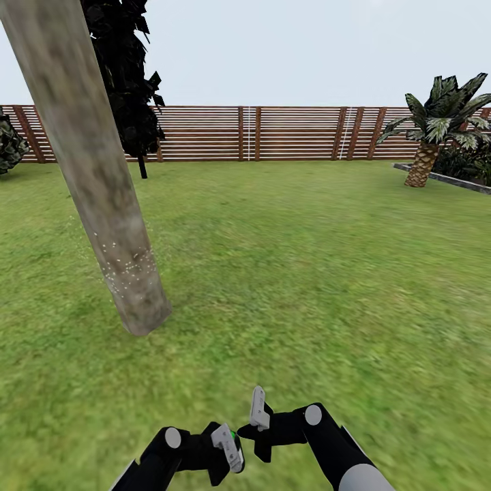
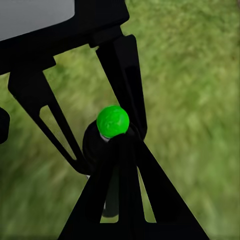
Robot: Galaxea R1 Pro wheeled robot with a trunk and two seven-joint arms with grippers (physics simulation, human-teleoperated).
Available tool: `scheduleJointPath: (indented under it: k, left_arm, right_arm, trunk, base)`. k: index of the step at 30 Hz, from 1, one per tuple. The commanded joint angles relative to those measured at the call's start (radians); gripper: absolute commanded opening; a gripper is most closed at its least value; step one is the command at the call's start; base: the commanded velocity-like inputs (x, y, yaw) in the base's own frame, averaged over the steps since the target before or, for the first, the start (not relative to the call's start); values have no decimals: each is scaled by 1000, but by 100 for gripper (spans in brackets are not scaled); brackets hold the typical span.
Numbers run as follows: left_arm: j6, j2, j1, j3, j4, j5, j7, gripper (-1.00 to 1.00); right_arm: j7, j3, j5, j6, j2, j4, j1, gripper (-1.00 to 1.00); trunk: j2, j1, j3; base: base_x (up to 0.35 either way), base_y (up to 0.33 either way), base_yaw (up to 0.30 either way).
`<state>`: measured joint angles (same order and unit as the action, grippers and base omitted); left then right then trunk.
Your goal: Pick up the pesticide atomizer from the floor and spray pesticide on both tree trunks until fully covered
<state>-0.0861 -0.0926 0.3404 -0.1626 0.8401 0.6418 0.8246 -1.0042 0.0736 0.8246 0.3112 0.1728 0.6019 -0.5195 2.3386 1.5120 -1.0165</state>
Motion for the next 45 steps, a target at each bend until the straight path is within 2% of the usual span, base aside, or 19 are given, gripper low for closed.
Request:
scheduleJointPath:
  k: [1, 11, 16, 23, 24, 27, 29, 31, 34, 35, 38, 41, 43, 45]
  left_arm:
    - [-9, -1, 0, 0, 2, 1, 5, -100]
    - [-10, -2, 1, 0, 4, -1, 7, -100]
    - [-11, -12, 0, 0, 3, -1, 7, -100]
    - [-10, 2, 2, 5, -9, 3, 6, -100]
    - [-10, 9, 2, 7, -10, 3, 6, -100]
    - [-10, 60, 2, 13, -10, 3, 5, -100]
    - [-9, 91, 0, 34, -10, 3, 5, -100]
    - [-6, 128, -3, 70, -11, 3, 6, -100]
    - [0, 198, -12, 99, -12, 0, 7, -100]
    - [14, 220, -13, 102, -12, -1, 6, -100]
    - [72, 253, -14, 123, -23, -2, 6, -100]
    - [100, 274, -15, 207, -80, 0, 5, -100]
    - [125, 281, -15, 297, -106, 1, 4, -100]
    - [167, 281, -15, 386, -114, 0, 1, -100]
  right_arm:
    - [-5, 8, 8, 5, 2, 1, 0, -100]
    - [-5, 8, 8, 5, 2, 1, 0, -100]
    - [-5, 8, 8, 5, 2, 1, 0, -100]
    - [-5, 8, 8, 5, 2, 0, 0, -100]
    - [-5, 8, 8, 5, 2, 0, 0, -100]
    - [-5, 8, 8, 5, 2, -1, 0, -100]
    - [-5, 8, 9, 5, 2, 0, 0, -100]
    - [-5, 8, 10, 5, 2, -1, 0, -100]
    - [-6, 8, 10, 5, 2, -1, 0, -100]
    - [-7, 8, 11, 5, 2, -1, 0, 100]
    - [-7, 9, 11, 5, 2, -2, 0, 100]
    - [-4, 12, 15, 6, 2, -8, 0, 100]
    - [4, 14, 14, 7, -5, -9, 0, 100]
    - [38, 16, 12, 7, -32, -10, 0, 100]
  trunk:
    - [0, 0, -1]
    - [0, 0, -1]
    - [0, 0, -1]
    - [0, 0, -1]
    - [0, 0, -1]
    - [0, 0, -1]
    - [0, 0, -1]
    - [0, 0, -1]
    - [0, 0, -1]
    - [0, 0, -1]
    - [0, 0, -1]
    - [0, 0, -1]
    - [0, 0, -1]
    - [0, 0, -1]
  base:
    - [0, 0, 0]
    - [0, 0, 0]
    - [0, 0, 0]
    - [0, 0, 0]
    - [0, 0, 0]
    - [0, 0, 0]
    - [0, 0, 0]
    - [0, 0, 0]
    - [0, 0, 0]
    - [0, 0, 0]
    - [0, 0, 0]
    - [0, 0, 0]
    - [0, 0, 0]
    - [0, 0, 0]
